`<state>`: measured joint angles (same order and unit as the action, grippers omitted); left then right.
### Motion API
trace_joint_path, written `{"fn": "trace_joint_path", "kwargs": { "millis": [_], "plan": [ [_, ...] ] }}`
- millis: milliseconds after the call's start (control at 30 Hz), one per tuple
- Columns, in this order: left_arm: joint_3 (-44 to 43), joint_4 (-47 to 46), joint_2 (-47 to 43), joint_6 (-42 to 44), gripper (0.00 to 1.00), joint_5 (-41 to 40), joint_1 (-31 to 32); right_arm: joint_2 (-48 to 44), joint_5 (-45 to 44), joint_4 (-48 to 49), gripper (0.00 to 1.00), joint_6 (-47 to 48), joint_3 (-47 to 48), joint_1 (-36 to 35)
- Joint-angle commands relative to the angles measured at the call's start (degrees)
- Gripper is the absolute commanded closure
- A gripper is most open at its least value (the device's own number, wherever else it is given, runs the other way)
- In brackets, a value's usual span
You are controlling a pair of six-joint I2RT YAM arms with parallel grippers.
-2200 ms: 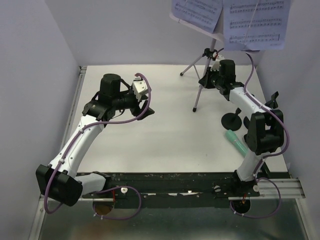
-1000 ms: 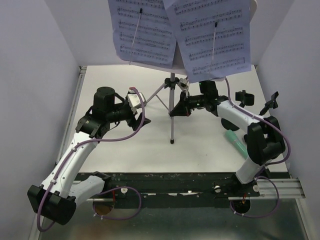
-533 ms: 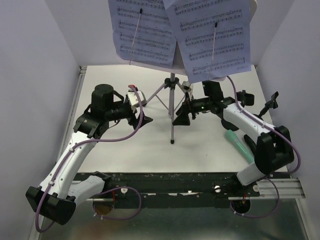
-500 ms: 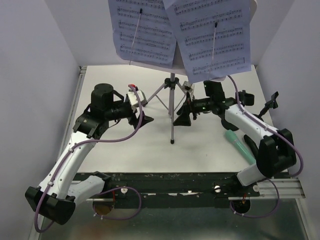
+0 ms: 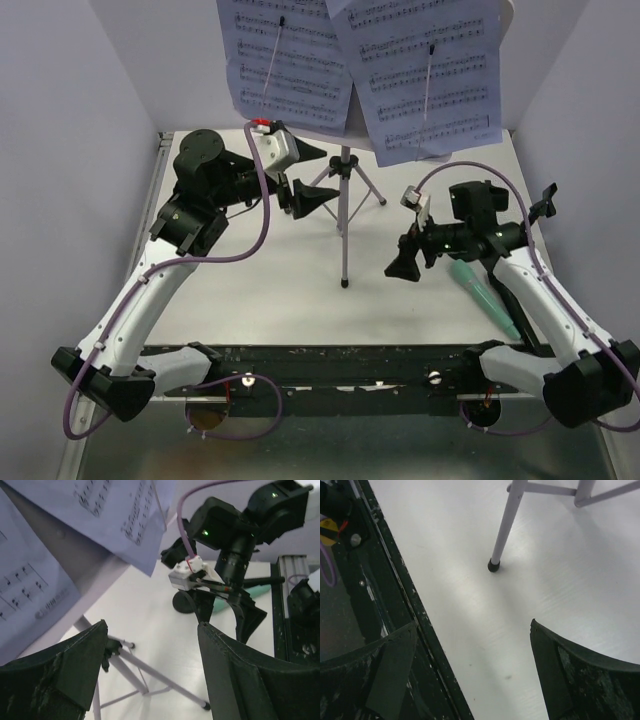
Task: Pack up the instrument practice props
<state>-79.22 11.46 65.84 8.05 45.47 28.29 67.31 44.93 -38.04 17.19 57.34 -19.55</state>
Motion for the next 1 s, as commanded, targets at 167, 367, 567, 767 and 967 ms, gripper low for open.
{"fn": "trace_joint_path", "kwargs": {
  "millis": [167,367,567,767,967],
  "plan": [
    [-10.24,-13.13,6.57,-15.08,0.14,-8.46,4.05,-20.7,-6.08,-11.7,0.04,6.01,3.2,1.8],
    [-12.62,-14.63,9.39,-18.16,0.14,-12.33,5.1,-25.66,-9.0,-8.8,0.1,3.29,20.32,1.71],
    [-13.15,-16.91,12.02,-20.62,0.13,-14.89,5.45,-16.26,1.82,-0.75,0.16,-4.0,33.09,1.8],
    [-13.15,-18.4,13.96,-22.2,0.12,-14.27,5.46,-9.4,-1.5,6.84,0.06,-8.84,37.66,1.8],
    [-13.33,-19.99,16.15,-24.75,0.12,-13.57,5.46,-4.12,-3.61,13.25,0.06,-13.67,40.3,1.8]
  ]
}}
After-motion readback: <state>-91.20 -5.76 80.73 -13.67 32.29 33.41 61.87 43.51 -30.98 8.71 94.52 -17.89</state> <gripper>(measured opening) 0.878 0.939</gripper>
